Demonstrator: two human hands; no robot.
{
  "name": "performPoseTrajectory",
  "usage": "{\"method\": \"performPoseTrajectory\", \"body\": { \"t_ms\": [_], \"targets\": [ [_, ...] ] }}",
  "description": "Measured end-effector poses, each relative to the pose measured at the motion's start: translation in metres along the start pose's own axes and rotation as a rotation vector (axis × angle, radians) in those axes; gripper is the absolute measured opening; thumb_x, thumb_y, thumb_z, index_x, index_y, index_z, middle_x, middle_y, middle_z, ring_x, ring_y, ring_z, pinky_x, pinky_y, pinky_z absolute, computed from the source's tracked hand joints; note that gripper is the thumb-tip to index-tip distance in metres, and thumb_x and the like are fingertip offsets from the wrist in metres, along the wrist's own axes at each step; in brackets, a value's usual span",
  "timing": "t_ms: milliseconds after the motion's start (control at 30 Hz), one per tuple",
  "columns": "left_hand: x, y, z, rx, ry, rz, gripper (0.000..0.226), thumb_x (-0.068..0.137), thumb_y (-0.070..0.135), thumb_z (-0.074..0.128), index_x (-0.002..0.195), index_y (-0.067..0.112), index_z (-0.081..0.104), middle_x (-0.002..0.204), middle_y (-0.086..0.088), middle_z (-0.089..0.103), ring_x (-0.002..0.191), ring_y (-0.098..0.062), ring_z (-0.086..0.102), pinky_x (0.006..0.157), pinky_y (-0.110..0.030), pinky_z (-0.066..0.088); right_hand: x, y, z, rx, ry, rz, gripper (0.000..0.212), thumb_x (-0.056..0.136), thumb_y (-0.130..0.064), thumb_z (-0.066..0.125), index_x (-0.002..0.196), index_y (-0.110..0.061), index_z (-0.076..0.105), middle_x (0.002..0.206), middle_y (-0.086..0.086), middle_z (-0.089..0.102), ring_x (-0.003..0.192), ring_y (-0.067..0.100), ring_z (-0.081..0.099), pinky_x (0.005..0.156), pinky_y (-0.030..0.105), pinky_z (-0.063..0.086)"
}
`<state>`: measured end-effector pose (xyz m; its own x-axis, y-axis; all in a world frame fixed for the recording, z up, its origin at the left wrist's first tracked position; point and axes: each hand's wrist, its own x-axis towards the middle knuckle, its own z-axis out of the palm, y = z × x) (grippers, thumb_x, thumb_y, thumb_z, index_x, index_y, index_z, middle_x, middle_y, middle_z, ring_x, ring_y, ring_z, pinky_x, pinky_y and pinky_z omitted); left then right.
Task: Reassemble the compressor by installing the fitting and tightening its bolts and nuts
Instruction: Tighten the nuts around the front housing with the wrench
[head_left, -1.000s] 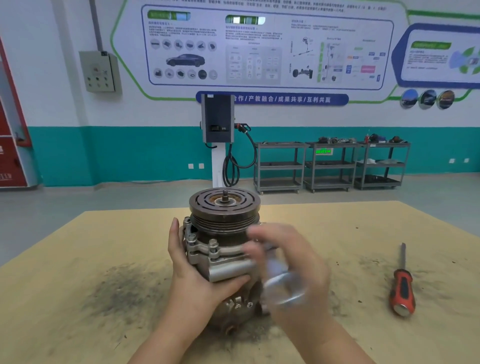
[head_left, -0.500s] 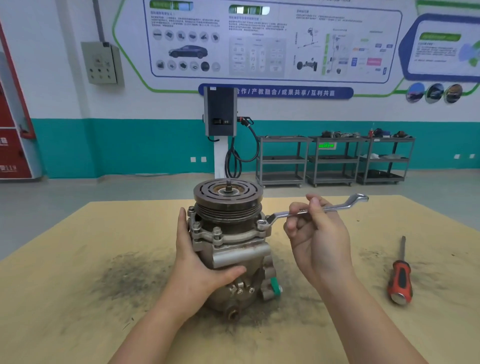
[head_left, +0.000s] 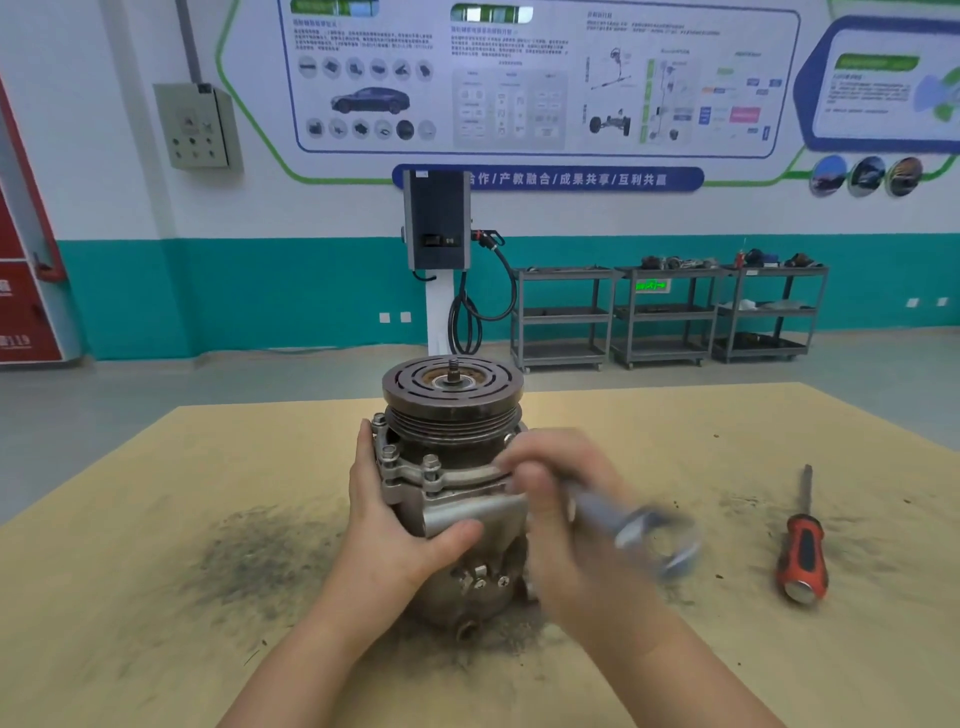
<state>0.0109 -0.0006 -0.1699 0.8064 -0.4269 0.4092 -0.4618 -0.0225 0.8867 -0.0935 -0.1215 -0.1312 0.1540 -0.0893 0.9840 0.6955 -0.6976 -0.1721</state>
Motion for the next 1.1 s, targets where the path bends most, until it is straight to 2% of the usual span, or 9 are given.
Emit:
{"method": "performPoseTrajectory", "body": {
  "t_ms": [100,167,467,533,633,800,933,1033,1100],
  "targets": [
    [-0.002,0.003,-0.001,0.027,0.012,-0.018,0.118,0.034,0.075,0.080,0.111,0.085,-0.010,0.151,0.018,0.033,0.131,-0.001,0.040,0.104,-0.020,0.029,0.013,-0.002,-0.009,0.221,0.279,0.278,0.019,0.104,-0.031,0.035,0.095,-0.024,0.050,0.079,0.000,0.061,0.061,0.012,0.056,0.060,0.019,0.046],
    [-0.002,0.005,-0.002,0.010,0.006,-0.025,0.118,0.027,0.082,0.077,0.109,0.086,-0.008,0.151,0.019,0.032,0.132,-0.001,0.039,0.103,-0.019,0.028,0.018,0.001,-0.013,0.368,0.422,0.516,0.020,0.105,-0.023,0.032,0.093,-0.017,0.047,0.071,0.001,0.063,0.054,0.015,0.054,0.054,0.021,0.044],
    [-0.002,0.006,-0.002,0.016,-0.030,-0.045,0.139,0.035,0.066,0.077,0.144,0.058,-0.009,0.153,0.017,0.029,0.130,-0.002,0.038,0.107,-0.022,0.026,0.026,0.030,-0.026,0.879,0.533,1.110,0.027,0.106,-0.018,0.030,0.088,-0.010,0.047,0.061,0.004,0.057,0.044,0.015,0.045,0.047,0.023,0.039],
    [-0.002,0.006,-0.002,0.013,-0.030,-0.046,0.139,0.035,0.067,0.076,0.144,0.059,-0.009,0.151,0.017,0.031,0.128,0.000,0.039,0.104,-0.020,0.027,0.024,0.029,-0.023,0.856,0.540,1.069,0.026,0.106,-0.020,0.030,0.089,-0.010,0.047,0.062,0.003,0.057,0.044,0.014,0.046,0.046,0.022,0.040],
    [-0.003,0.006,-0.001,0.027,-0.005,-0.033,0.130,0.036,0.075,0.079,0.129,0.074,-0.013,0.152,0.017,0.029,0.132,-0.003,0.037,0.107,-0.023,0.026,0.013,0.015,-0.011,0.530,0.497,0.679,0.022,0.104,-0.025,0.035,0.090,-0.017,0.049,0.069,0.002,0.060,0.049,0.016,0.052,0.049,0.022,0.045],
    [0.001,0.000,0.002,0.042,0.050,-0.002,0.123,0.035,0.075,0.080,0.120,0.080,-0.008,0.151,0.005,0.038,0.133,-0.008,0.045,0.114,-0.036,0.034,-0.015,0.007,0.008,-0.046,0.054,-0.007,0.016,0.100,-0.026,0.051,0.091,-0.016,0.059,0.086,0.003,0.064,0.075,0.015,0.063,0.065,0.029,0.053],
    [0.003,-0.004,0.003,0.045,0.063,-0.007,0.125,0.031,0.081,0.079,0.123,0.078,-0.006,0.148,0.001,0.042,0.131,-0.011,0.048,0.111,-0.033,0.035,-0.014,0.003,0.012,-0.061,-0.018,-0.051,0.015,0.101,-0.027,0.049,0.098,-0.018,0.060,0.092,0.001,0.064,0.082,0.013,0.064,0.070,0.028,0.054],
    [0.001,-0.005,0.001,0.034,0.061,-0.037,0.127,0.022,0.087,0.074,0.117,0.084,-0.010,0.151,0.012,0.035,0.132,-0.006,0.044,0.110,-0.032,0.033,0.001,-0.005,0.004,0.178,0.158,0.174,0.014,0.102,-0.039,0.042,0.101,-0.037,0.056,0.088,-0.007,0.064,0.065,0.013,0.062,0.060,0.023,0.051],
    [0.001,-0.004,0.000,0.047,0.054,-0.050,0.127,0.021,0.088,0.072,0.114,0.085,-0.014,0.153,0.016,0.031,0.133,-0.005,0.040,0.109,-0.029,0.029,0.011,-0.006,-0.005,0.313,0.316,0.360,0.017,0.100,-0.042,0.042,0.094,-0.032,0.054,0.079,0.000,0.065,0.055,0.017,0.058,0.054,0.023,0.049]
  ]
}}
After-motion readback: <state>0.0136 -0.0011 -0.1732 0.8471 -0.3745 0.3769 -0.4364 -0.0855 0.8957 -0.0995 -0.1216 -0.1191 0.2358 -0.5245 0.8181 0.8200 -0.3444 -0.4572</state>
